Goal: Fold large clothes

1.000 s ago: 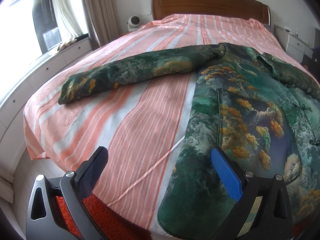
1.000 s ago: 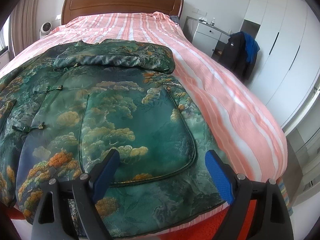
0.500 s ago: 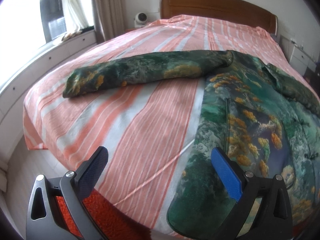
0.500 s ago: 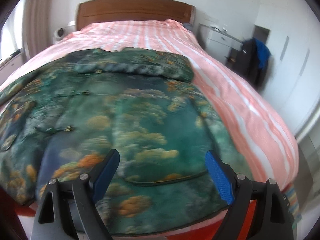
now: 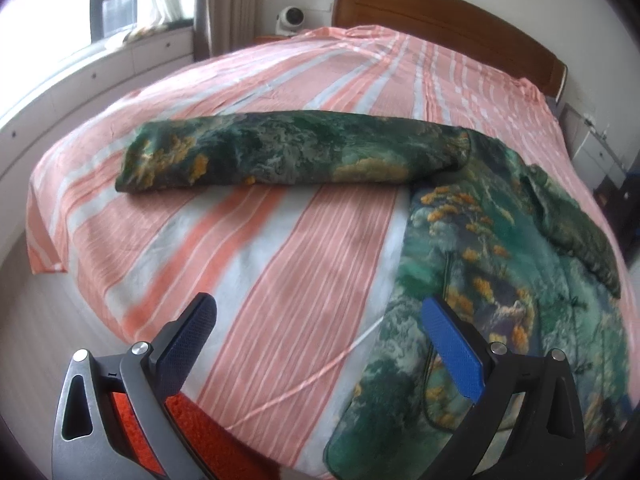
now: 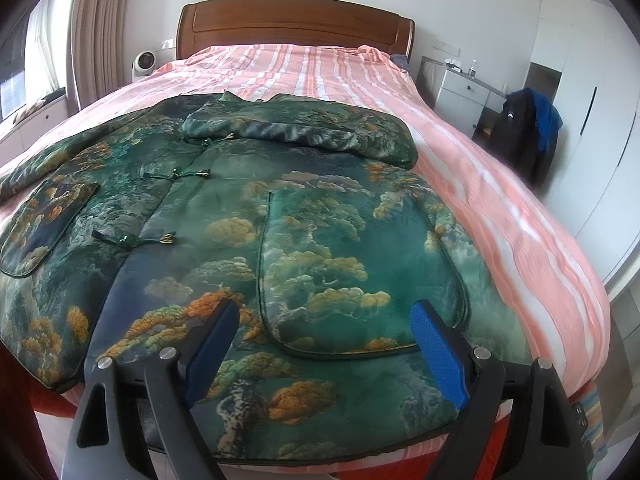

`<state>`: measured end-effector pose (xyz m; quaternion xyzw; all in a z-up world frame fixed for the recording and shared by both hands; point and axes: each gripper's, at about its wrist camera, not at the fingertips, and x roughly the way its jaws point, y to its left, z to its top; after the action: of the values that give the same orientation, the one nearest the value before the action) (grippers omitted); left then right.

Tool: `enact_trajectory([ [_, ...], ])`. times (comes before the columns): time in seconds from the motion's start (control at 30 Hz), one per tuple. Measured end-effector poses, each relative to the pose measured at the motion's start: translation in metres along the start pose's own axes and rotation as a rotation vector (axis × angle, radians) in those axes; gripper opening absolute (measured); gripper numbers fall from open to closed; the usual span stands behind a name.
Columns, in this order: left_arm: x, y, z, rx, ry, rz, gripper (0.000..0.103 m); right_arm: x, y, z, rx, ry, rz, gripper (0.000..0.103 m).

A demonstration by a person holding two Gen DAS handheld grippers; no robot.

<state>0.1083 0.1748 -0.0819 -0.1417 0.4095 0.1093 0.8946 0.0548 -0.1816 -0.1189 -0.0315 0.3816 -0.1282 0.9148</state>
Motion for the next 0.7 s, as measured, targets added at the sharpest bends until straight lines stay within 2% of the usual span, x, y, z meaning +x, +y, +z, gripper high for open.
enact_trajectory([
  [0.1, 0.012, 0.012, 0.013, -0.069, 0.050, -0.029, 0.102, -0.001, -0.002, 0.000, 0.005, -0.003, 0.005, 0.087],
  [0.2, 0.025, 0.034, 0.026, -0.179, 0.073, -0.060, 0.102, -0.004, -0.004, 0.000, 0.005, -0.019, 0.010, 0.087],
  [0.37, 0.057, 0.097, 0.047, -0.515, 0.088, -0.188, 0.102, -0.004, -0.006, -0.001, 0.008, -0.018, 0.001, 0.087],
  [0.47, 0.087, 0.115, 0.060, -0.626, 0.093, -0.234, 0.102, -0.001, -0.002, -0.001, -0.002, -0.007, 0.005, 0.087],
  [0.53, 0.109, 0.124, 0.070, -0.679, 0.103, -0.237, 0.102, -0.002, 0.004, -0.002, -0.023, -0.008, 0.008, 0.087],
  [0.7, 0.131, 0.145, 0.093, -0.815, 0.010, -0.223, 0.101, -0.007, 0.021, -0.001, -0.093, -0.031, 0.014, 0.087],
])
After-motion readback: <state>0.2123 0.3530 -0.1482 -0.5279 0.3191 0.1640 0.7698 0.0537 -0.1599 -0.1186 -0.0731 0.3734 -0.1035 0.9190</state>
